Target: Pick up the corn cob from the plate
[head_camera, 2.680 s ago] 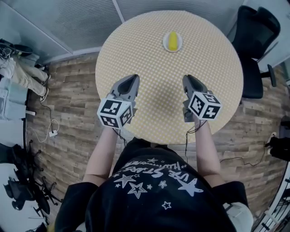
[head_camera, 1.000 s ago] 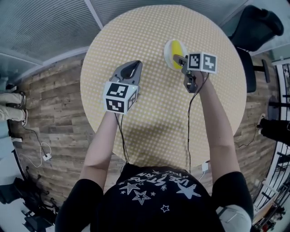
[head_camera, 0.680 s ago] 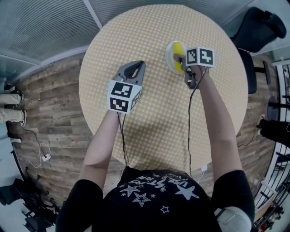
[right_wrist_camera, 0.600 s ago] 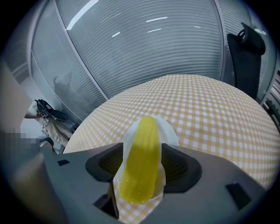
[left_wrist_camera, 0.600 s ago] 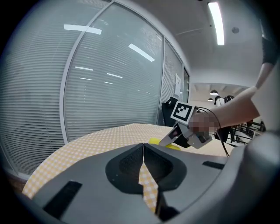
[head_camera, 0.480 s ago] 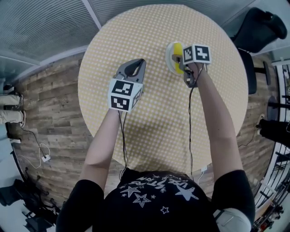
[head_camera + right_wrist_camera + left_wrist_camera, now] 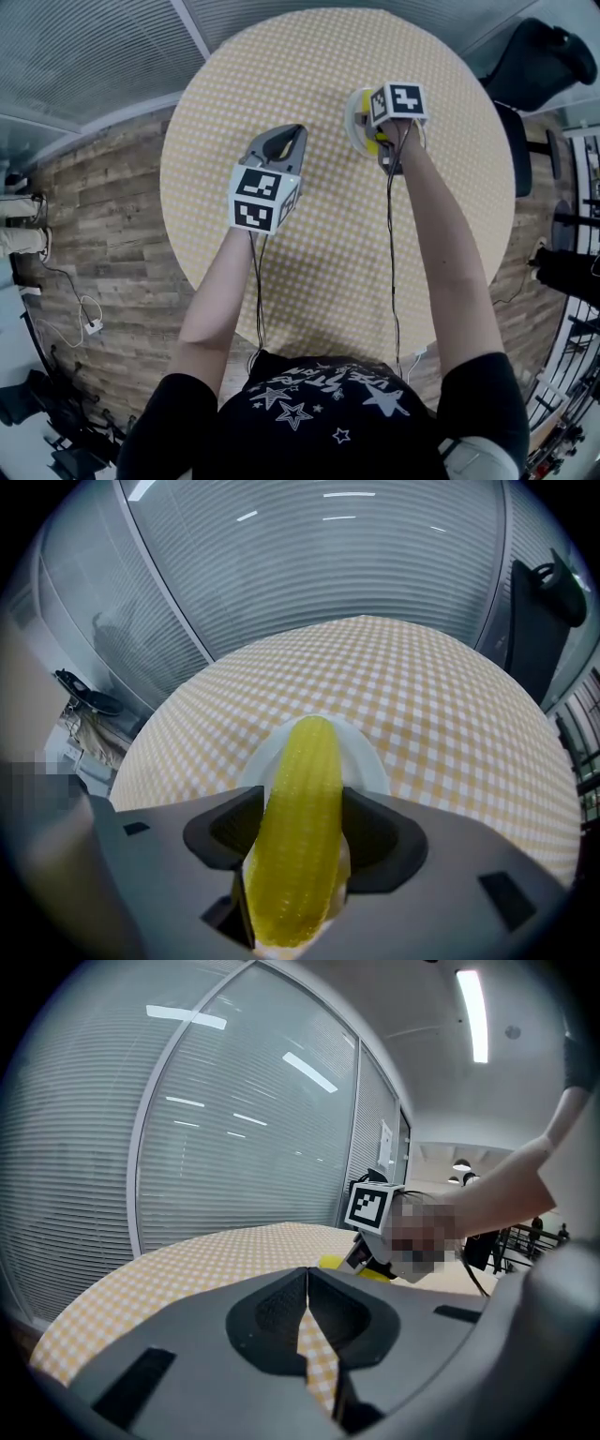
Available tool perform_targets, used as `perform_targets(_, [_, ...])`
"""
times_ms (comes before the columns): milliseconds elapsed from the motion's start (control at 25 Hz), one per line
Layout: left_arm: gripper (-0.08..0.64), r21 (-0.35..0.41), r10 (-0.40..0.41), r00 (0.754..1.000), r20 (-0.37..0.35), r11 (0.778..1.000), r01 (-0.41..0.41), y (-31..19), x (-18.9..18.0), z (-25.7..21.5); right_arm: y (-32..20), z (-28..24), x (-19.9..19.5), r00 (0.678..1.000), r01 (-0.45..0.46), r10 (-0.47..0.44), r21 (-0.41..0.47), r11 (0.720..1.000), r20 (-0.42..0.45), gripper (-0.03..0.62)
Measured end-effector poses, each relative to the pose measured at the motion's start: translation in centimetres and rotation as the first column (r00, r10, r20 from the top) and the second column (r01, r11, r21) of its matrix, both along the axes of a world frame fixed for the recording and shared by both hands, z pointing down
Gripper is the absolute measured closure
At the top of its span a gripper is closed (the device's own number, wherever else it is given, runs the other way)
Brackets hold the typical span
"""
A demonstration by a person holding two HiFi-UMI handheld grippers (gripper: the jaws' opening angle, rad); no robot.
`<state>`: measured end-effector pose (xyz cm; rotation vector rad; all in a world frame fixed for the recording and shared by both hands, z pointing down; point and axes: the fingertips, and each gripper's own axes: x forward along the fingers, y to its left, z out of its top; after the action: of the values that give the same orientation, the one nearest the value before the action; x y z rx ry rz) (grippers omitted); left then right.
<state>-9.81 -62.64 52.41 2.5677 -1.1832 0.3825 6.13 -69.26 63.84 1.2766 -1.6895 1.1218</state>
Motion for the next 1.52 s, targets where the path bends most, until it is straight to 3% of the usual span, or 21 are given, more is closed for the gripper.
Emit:
perform_targets(400, [0.549, -0.013, 0.002, 1.0, -0.01, 1.0, -0.002, 0.5, 0.3, 0.0, 0.5, 0.7, -0.3, 0.979, 0.125, -0.141, -0.117, 0.985, -0.144, 0.336])
perform_targets(760, [0.549, 0.002, -0.007, 1.0, -0.005, 1.0, 0.007, 1.1, 0.1, -1.2, 0.8, 0.1, -0.3, 0.979, 0.149, -0.149, -0.014, 0.989, -0.138, 0.337])
perform_targets(920, [0.549, 0.016, -0.004, 1.0, 0.004, 1.0, 0.004, 1.7, 0.0, -2.0, 1.1, -1.3, -0.4, 0.99, 0.129, -0.124, 0.061, 0.99, -0.073, 0.337])
perform_targets(1120, [0.549, 0.033, -0.001, 1.0, 0.013, 0.999, 0.0, 3.4, 0.7, -3.5, 2.0, -5.6, -0.8, 0.991, 0.084, -0.101, 0.171, 0.982, 0.089, 0.339])
perform_targets(1520, [0.549, 0.084, -0.005, 1.0, 0.005, 0.996, 0.005, 9.2, 2.5, -7.7, 7.3, -15.5, -0.7, 0.943, 0.036, -0.157, 0.382, 0.923, 0.293, 0.337])
